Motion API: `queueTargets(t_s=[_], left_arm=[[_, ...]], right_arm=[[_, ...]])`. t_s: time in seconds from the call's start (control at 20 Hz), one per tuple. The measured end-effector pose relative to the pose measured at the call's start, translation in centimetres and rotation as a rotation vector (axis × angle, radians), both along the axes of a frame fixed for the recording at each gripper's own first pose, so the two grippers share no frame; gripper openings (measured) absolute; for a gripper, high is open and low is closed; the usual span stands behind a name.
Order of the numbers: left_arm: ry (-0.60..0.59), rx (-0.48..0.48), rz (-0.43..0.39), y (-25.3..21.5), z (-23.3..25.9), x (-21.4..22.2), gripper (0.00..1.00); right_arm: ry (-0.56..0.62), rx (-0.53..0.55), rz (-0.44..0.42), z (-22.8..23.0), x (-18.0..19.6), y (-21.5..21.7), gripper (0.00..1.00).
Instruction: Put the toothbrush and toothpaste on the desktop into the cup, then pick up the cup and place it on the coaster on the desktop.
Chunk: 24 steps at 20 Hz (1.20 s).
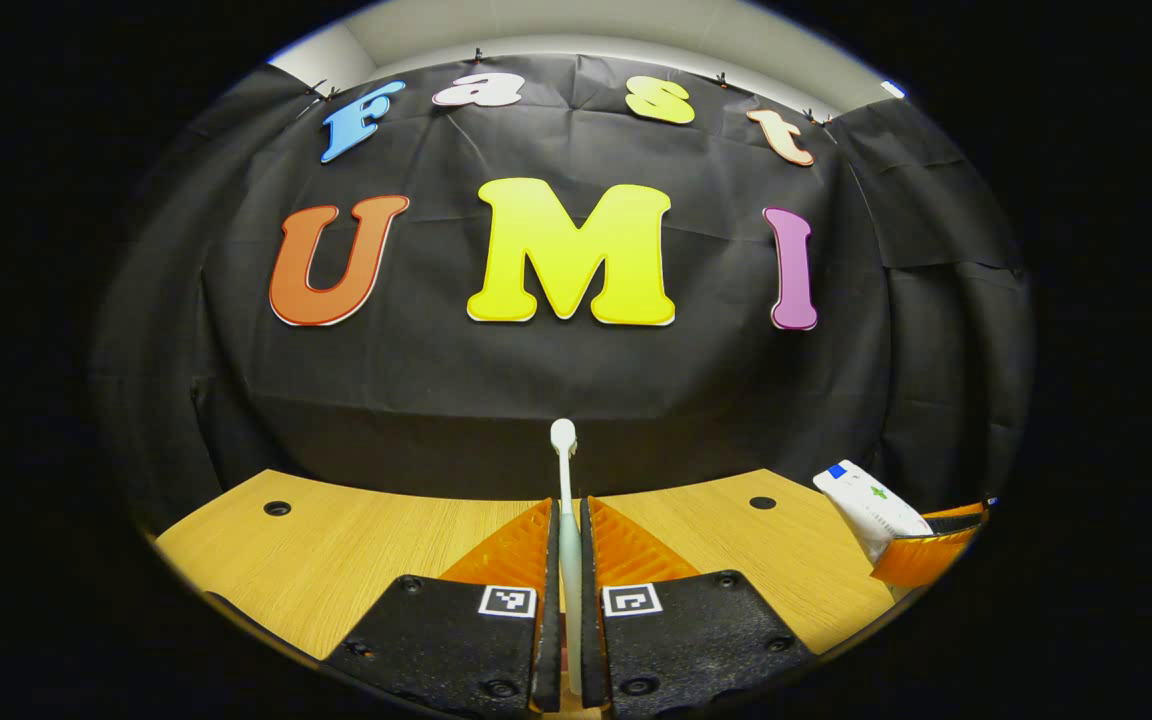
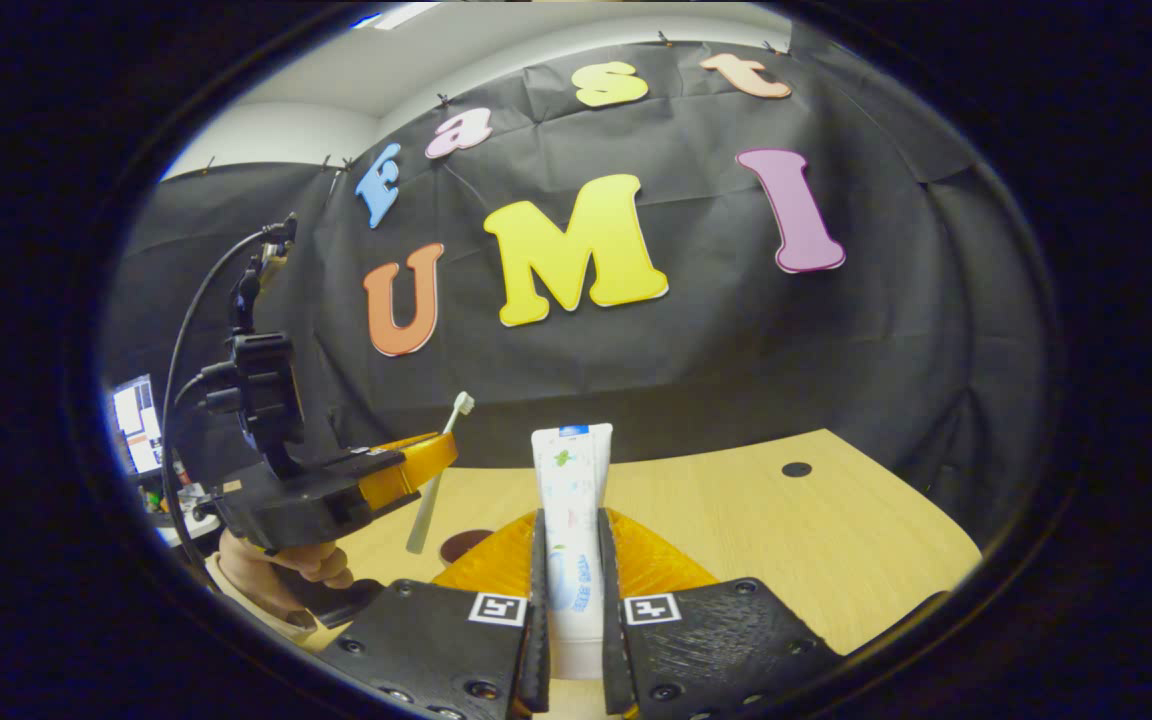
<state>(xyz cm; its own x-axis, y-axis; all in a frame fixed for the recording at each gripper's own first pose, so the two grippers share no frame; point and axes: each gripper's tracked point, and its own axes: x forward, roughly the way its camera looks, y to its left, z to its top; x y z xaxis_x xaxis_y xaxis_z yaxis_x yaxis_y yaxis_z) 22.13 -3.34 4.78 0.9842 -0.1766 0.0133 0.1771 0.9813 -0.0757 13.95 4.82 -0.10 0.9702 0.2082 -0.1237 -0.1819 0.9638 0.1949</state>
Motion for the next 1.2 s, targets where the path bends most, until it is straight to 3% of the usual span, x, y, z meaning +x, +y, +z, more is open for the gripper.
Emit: queueTargets(t_s=[0.7,0.75,0.8,0.85,0.9,0.95,1.2], left_arm=[[0.103,0.014,0.033,0.5,-3.4,1.0,0.10],[0.115,0.022,0.056,1.0,-3.5,0.8,0.19],[0.137,0.033,0.070,1.3,-3.9,0.5,0.59],[0.142,0.031,0.068,1.4,-4.0,0.2,0.65],[0.138,0.013,0.065,1.6,-3.8,-0.1,0.83],[0.133,0.001,0.063,1.7,-3.5,-0.3,0.95],[0.108,-0.002,0.088,4.0,-2.7,-2.0,0.97]], right_arm=[[0.047,-0.010,-0.039,-2.5,0.5,-2.0,0.21],[0.045,-0.014,-0.042,-2.4,0.5,-1.9,0.21],[0.042,-0.016,-0.041,-2.4,0.4,-1.7,0.20],[0.044,-0.017,-0.038,-2.3,0.4,-1.5,0.21],[0.044,-0.018,-0.035,-2.2,0.3,-1.1,0.20],[0.041,-0.020,-0.034,-2.0,0.3,-0.8,0.21],[0.015,-0.026,-0.021,-0.8,0.2,1.0,0.21]])
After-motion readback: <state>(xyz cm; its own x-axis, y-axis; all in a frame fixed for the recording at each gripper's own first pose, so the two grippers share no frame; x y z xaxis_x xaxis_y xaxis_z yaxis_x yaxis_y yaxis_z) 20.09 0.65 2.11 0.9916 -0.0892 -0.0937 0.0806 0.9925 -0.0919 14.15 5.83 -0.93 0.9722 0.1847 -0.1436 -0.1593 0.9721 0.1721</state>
